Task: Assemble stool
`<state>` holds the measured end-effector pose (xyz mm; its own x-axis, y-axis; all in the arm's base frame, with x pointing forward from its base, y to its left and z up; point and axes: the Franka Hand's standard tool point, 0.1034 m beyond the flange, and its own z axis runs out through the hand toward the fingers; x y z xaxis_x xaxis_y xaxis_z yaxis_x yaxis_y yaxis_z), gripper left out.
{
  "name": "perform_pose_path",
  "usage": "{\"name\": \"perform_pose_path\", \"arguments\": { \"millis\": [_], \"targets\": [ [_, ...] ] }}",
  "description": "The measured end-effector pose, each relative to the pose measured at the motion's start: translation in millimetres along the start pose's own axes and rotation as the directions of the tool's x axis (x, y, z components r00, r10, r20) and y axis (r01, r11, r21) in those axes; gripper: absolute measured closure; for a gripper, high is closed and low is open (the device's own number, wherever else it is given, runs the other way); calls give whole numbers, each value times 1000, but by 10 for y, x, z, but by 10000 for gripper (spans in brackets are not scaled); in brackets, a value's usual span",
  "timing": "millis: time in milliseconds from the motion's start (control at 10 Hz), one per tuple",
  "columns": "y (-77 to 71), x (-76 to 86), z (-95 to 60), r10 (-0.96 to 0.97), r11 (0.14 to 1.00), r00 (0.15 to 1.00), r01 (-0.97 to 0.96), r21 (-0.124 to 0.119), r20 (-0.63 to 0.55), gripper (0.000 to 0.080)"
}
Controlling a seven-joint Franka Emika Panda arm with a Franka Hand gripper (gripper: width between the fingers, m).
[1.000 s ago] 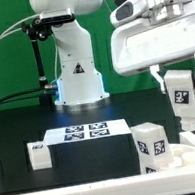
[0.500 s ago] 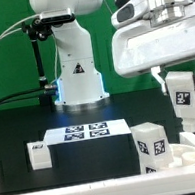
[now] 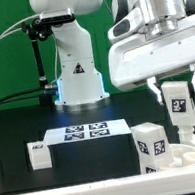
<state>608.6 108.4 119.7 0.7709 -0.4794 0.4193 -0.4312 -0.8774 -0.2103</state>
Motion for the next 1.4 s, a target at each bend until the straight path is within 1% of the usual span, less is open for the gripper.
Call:
{"name": "perform_pose_path", "arguments": {
  "millis": [100, 300, 400, 500, 600, 700, 800, 900, 1100, 1400],
  "targets": [
    [-10, 8, -1, 6, 1000, 1000, -6, 6, -10, 474],
    [12, 9, 9, 6, 1000, 1000, -6, 4, -13, 474],
    [70, 177, -70, -12, 999, 994, 17, 41, -111, 474],
    [127, 223, -91, 5, 997, 986, 7, 73, -164, 474],
    [166, 211, -57, 22, 996, 986, -7, 92, -166, 474],
    [204, 134, 34, 21, 995, 990, -8, 94, -143, 474],
    [190, 42, 103, 33, 996, 993, -23, 92, -117, 474],
    [119, -42, 162, 37, 996, 995, -29, 90, -96, 474],
    [113, -93, 253, 23, 996, 996, -15, 84, -89, 474],
    [93, -128, 270, 7, 996, 996, 1, 85, -91, 473]
  ]
}}
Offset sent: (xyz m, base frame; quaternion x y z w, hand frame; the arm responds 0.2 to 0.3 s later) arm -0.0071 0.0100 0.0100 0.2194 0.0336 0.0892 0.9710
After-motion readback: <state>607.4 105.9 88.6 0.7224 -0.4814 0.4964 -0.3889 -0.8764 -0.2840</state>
